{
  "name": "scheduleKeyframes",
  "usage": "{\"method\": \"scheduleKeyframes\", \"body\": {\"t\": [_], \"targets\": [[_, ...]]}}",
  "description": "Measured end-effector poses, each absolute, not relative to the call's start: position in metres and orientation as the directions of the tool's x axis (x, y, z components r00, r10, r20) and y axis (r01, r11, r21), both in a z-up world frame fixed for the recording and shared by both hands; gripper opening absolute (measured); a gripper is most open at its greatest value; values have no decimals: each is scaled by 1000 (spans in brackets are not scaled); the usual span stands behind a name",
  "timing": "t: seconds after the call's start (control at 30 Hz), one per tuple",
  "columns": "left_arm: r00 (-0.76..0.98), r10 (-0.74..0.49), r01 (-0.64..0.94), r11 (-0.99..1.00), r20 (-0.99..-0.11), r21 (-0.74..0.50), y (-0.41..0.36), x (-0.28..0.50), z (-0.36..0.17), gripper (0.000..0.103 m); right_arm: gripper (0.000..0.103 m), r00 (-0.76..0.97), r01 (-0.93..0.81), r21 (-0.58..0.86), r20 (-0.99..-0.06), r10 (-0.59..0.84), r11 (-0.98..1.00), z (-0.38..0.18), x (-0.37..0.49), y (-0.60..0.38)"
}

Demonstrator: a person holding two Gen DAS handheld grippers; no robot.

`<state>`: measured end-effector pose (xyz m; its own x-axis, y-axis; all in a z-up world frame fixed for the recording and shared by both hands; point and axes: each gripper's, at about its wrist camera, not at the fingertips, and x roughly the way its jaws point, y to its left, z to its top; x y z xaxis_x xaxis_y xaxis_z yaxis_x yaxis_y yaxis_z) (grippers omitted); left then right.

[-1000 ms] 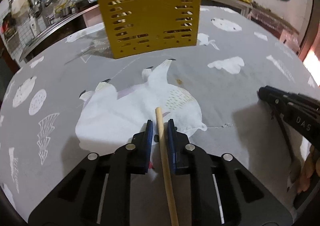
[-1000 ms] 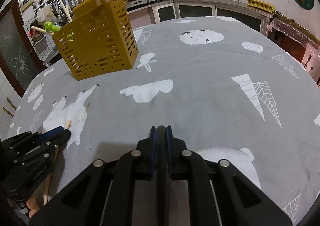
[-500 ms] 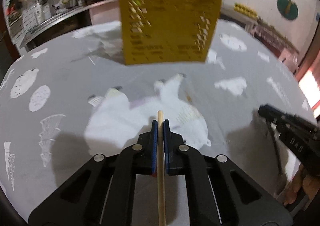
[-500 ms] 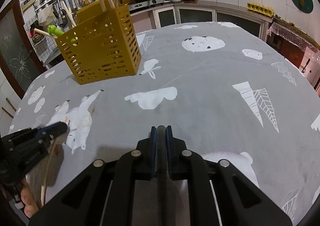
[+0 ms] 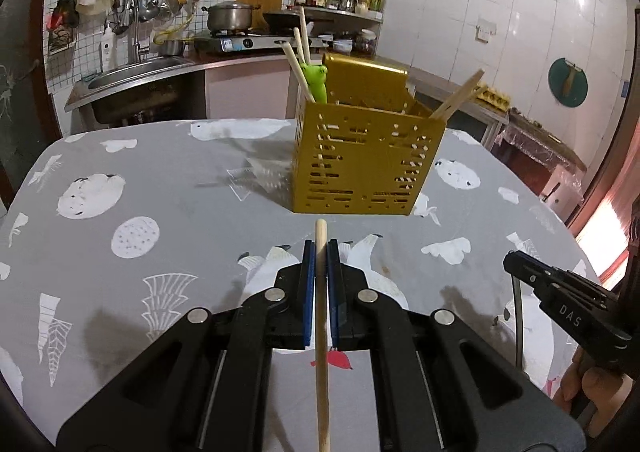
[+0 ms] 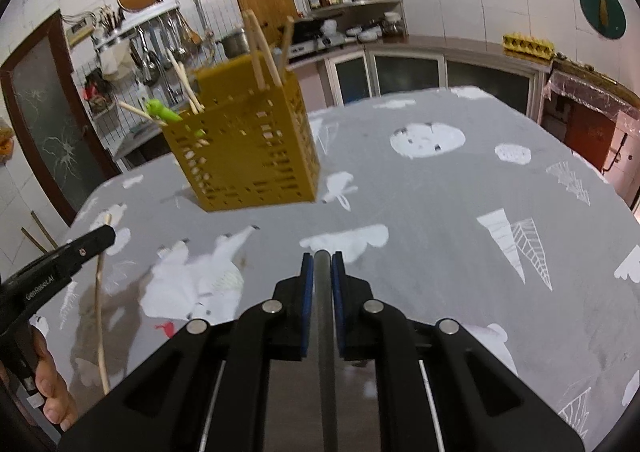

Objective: Organize utensils
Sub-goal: 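Lift both chopsticks and carry them up over the yellow holder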

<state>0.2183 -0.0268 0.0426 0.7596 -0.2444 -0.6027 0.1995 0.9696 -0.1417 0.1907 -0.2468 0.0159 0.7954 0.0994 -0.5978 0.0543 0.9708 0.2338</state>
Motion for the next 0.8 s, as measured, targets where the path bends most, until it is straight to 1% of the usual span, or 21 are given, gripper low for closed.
{"method": "scheduleKeyframes", "body": {"t": [0.23, 0.3, 0.33, 0.43, 0.47, 0.63, 0.7, 0.8], "targets": [[796, -235, 195, 972, -557, -130, -17, 205, 52, 5, 10, 859, 23, 234, -503, 101, 972, 35, 177, -241], [815, -234, 194, 972, -531, -131, -14, 200, 56, 5, 10, 876, 16, 220, -474, 93, 975, 40, 173, -239], [825, -227, 190, 974, -517, -124, -13, 198, 58, 4, 7, 882, 13, 211, -462, 88, 977, 41, 171, -238], [838, -231, 190, 973, -495, -133, -10, 195, 61, 4, 6, 897, 10, 190, -435, 76, 982, 44, 167, -235], [839, -234, 195, 972, -492, -130, -10, 195, 62, 4, 6, 894, 8, 183, -442, 75, 983, 44, 169, -235], [833, -226, 195, 974, -506, -113, -11, 199, 62, 4, 6, 828, -3, 203, -549, 116, 979, 33, 191, -242], [827, -224, 191, 975, -516, -117, -10, 202, 61, 4, 7, 808, 9, 190, -580, 105, 982, 23, 201, -244], [806, -218, 184, 976, -550, -118, -7, 211, 57, 5, 7, 738, 21, 163, -668, 94, 986, 2, 218, -240]]}}
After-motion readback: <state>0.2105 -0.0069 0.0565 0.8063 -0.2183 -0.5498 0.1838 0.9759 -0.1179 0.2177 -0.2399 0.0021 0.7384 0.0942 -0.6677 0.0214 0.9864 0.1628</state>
